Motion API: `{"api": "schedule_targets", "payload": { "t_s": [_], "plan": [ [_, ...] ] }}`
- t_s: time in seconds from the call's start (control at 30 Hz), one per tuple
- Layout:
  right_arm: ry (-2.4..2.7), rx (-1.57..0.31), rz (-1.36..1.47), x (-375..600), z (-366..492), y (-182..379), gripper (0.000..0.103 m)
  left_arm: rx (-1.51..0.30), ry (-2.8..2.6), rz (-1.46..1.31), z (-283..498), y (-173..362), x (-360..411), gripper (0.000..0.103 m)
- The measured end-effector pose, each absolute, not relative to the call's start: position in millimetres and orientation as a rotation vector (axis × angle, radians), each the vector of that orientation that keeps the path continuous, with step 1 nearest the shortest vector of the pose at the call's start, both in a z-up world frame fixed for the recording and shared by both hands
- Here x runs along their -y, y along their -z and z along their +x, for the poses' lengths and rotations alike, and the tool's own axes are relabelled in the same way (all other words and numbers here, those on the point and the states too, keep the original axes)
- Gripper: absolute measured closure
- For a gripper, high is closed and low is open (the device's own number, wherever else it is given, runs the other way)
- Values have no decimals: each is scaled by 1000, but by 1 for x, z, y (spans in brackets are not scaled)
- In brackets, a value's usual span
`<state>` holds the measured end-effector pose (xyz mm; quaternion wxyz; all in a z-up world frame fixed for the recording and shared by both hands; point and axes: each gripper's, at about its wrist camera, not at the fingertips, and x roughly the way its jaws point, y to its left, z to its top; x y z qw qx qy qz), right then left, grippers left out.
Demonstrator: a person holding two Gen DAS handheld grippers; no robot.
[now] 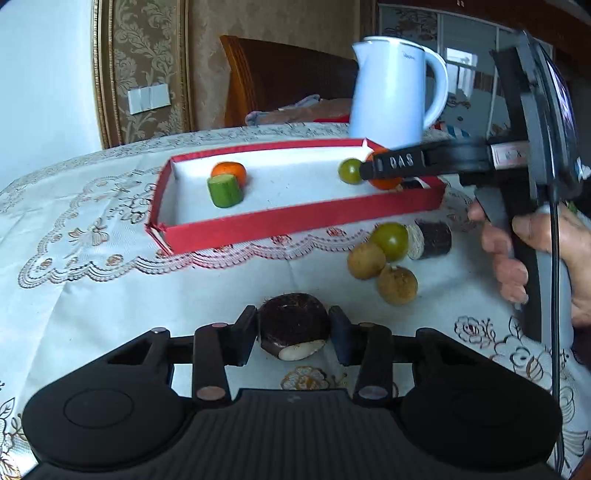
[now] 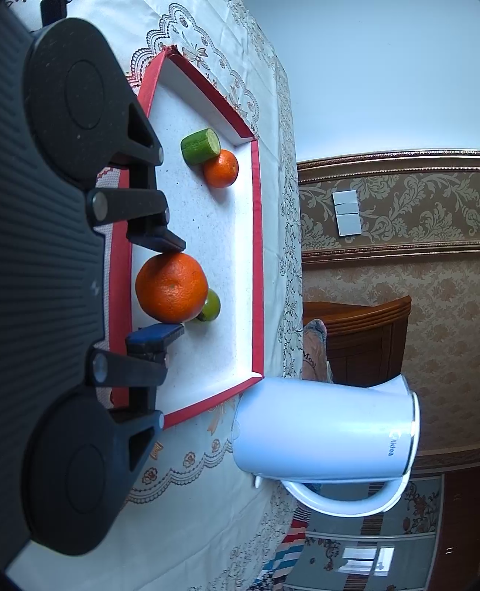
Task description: Organize fruits
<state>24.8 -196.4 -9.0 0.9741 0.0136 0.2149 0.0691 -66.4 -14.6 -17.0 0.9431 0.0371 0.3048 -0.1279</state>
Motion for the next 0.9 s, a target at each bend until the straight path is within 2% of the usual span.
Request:
{"api": "schedule_targets", "payload": {
  "t_s": [0.37, 0.9],
  "plan": [
    [-125, -427, 20, 193, 30, 5, 64, -524, 178, -13, -22, -21, 6, 62],
    [-134, -556, -25, 179, 71, 16, 64, -618, 49, -13, 64, 3, 18, 62]
  ]
}}
